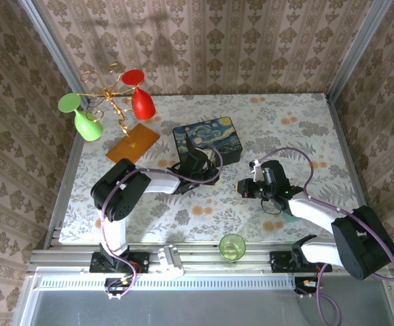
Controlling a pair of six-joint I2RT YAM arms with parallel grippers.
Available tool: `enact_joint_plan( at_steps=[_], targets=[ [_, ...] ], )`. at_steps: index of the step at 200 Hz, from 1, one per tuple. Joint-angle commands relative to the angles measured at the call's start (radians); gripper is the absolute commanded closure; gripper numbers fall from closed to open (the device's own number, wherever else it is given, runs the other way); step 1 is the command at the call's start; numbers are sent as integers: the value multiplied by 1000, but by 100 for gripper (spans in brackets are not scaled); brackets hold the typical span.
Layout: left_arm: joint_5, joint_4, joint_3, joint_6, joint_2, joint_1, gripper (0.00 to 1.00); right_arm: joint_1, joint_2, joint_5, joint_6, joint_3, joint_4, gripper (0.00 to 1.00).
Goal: Unlock the padlock with the key
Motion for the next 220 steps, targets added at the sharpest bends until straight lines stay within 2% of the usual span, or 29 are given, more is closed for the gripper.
enact_joint_plan(
  at_steps=[1, 33, 59, 82, 133, 167, 191, 220],
  targets=[
    [25, 42, -37, -81, -43, 26, 92, -6, 56, -81, 80, 19, 76, 100],
    [52, 227, -131, -212, -87, 56, 98, -7, 133, -157, 193, 42, 174, 100],
    [56, 268, -145, -250, -96, 58, 98, -6, 214, -182, 244, 37, 260, 100],
    [57, 393, -190, -333, -89, 62, 100, -3, 274, -216, 307, 24, 366, 100],
    [39, 470, -219, -412, -106, 59, 100, -2, 345, -253, 389, 12, 544, 100],
    [16, 594, -262, -501, -95, 56, 100, -1, 458, -286, 507, -6, 781, 100],
    [18, 576, -249, -493, -95, 53, 100, -3, 526, -300, 557, -11, 896, 100],
    [5, 636, -273, -535, -85, 50, 100, -2, 563, -300, 577, -21, 987, 100]
  ],
)
